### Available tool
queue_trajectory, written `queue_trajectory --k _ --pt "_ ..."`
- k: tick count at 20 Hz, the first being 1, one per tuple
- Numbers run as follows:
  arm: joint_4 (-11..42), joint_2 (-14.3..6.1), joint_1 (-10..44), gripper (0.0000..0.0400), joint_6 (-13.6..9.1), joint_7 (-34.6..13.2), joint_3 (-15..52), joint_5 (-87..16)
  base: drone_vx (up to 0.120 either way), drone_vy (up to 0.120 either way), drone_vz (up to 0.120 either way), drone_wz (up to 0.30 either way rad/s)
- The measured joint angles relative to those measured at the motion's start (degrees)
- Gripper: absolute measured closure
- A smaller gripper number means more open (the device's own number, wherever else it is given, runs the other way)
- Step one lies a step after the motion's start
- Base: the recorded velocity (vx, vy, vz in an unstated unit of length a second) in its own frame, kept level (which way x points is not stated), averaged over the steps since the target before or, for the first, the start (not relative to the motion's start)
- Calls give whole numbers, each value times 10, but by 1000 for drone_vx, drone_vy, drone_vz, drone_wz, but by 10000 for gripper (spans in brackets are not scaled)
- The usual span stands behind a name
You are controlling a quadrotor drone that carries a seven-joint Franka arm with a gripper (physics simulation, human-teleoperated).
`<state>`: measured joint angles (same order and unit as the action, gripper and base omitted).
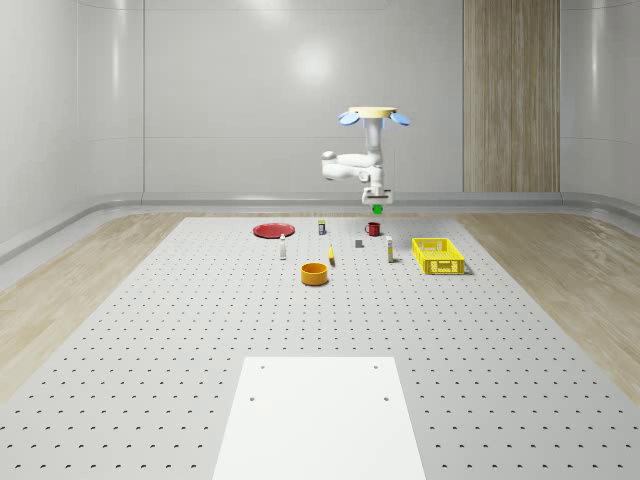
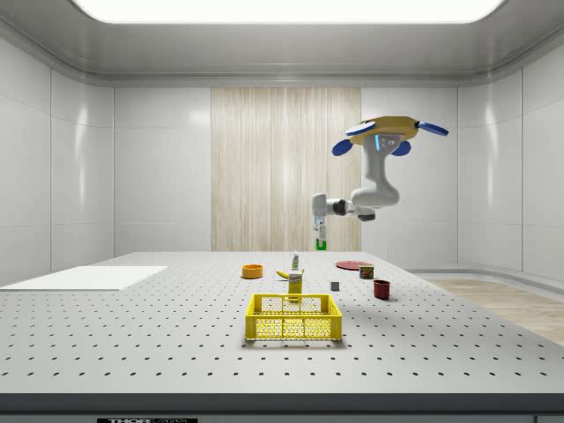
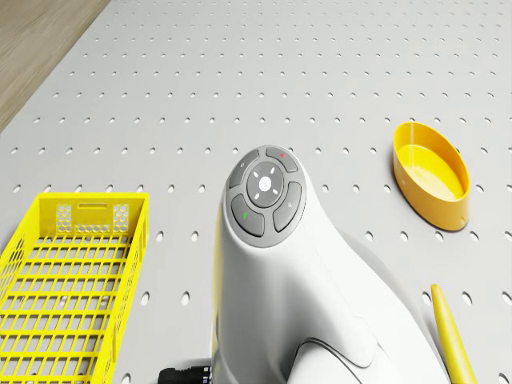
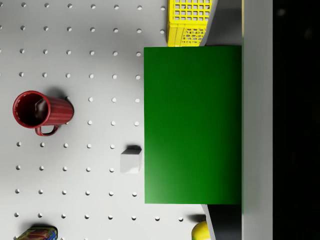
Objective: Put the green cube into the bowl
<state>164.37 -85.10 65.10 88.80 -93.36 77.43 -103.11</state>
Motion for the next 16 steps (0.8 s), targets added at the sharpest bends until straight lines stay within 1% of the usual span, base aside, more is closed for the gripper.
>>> queue_trajectory --k 16 --pt "-1 -12 3 150 12 -3 2 5 120 -120 0 0"
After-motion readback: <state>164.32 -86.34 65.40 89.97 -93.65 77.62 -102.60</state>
